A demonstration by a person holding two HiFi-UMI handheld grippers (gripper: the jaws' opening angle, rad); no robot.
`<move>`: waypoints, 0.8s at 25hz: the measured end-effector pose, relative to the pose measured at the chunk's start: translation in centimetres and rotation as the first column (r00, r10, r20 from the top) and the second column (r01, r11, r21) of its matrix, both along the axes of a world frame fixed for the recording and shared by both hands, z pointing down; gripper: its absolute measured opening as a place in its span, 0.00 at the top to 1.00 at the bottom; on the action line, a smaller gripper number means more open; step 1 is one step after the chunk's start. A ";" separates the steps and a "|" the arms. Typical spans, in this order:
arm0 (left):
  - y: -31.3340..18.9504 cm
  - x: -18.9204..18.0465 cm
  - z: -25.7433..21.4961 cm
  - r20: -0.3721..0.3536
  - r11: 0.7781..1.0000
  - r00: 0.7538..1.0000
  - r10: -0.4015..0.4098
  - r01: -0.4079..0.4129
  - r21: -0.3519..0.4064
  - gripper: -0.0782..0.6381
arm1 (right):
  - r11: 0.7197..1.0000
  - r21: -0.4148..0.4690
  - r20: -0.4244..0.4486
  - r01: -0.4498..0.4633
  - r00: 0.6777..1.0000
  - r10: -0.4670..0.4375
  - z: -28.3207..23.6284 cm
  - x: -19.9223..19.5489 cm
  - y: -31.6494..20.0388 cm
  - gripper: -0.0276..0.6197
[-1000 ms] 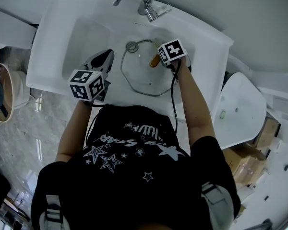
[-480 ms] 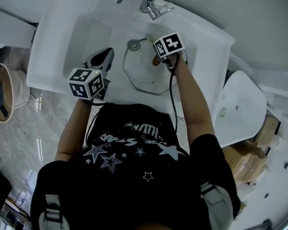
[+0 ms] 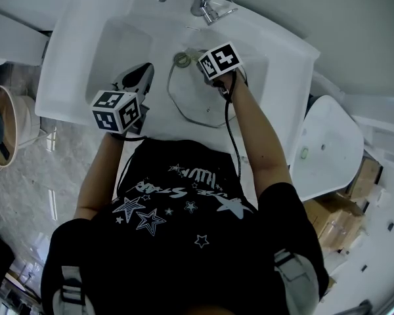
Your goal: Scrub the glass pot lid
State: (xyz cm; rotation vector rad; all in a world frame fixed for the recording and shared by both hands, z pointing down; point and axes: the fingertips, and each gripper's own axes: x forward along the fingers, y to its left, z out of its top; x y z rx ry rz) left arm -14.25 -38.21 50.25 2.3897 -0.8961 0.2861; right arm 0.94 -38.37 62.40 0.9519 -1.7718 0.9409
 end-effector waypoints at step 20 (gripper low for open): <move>4.7 0.1 -1.4 0.043 0.994 0.993 -0.108 0.107 0.014 0.88 | 0.967 0.042 0.123 0.250 0.960 -0.253 -2.1 -5.5 6.3 0.87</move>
